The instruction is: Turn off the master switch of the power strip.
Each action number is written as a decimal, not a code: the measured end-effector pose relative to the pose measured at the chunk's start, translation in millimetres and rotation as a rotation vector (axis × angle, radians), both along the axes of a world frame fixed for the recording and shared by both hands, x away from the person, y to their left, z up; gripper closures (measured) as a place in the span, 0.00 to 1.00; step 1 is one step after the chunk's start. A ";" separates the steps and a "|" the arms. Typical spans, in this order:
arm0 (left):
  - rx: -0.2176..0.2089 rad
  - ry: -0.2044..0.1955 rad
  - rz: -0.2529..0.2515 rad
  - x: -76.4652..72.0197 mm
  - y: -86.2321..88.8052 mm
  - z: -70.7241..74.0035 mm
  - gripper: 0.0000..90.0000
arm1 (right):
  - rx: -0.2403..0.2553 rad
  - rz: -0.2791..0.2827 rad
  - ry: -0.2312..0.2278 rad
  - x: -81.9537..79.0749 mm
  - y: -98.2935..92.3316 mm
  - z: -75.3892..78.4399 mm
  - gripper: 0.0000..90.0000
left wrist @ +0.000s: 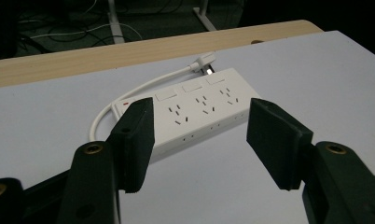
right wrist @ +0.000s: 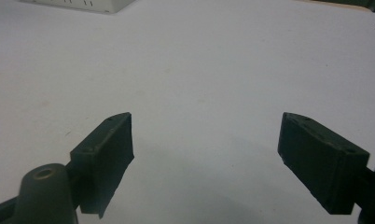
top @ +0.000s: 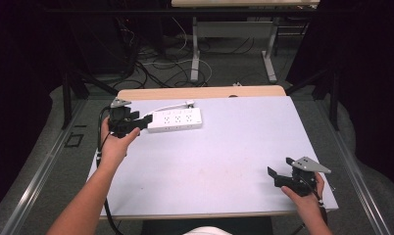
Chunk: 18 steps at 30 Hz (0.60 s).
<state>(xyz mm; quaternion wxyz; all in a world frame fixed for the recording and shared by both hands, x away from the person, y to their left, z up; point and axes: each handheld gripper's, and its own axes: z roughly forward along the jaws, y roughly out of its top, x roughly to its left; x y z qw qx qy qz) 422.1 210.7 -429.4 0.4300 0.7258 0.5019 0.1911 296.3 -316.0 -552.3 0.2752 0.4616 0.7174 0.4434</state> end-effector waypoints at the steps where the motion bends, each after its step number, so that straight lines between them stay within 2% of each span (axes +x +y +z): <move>1: -0.008 -0.013 0.008 1.9 -1.7 -0.1 0.48 | 0.013 -0.006 0.001 -0.4 1.0 -0.4 0.19; 4: 0.001 0.001 0.001 6.1 -3.1 2.8 0.50 | 0.002 -0.007 0.007 -0.3 0.4 -0.4 0.19; 5: -0.005 -0.008 0.013 7.8 -4.9 2.6 0.50 | 0.003 -0.007 0.007 -0.3 0.5 -0.5 0.19; 7: 0.016 0.001 0.003 11.6 -4.9 4.6 0.51 | 0.002 -0.007 0.007 -0.3 0.5 -0.5 0.19; 18: 0.014 0.019 0.034 31.3 -11.7 8.1 0.60 | 0.014 -0.008 0.012 -0.2 1.7 -1.3 0.19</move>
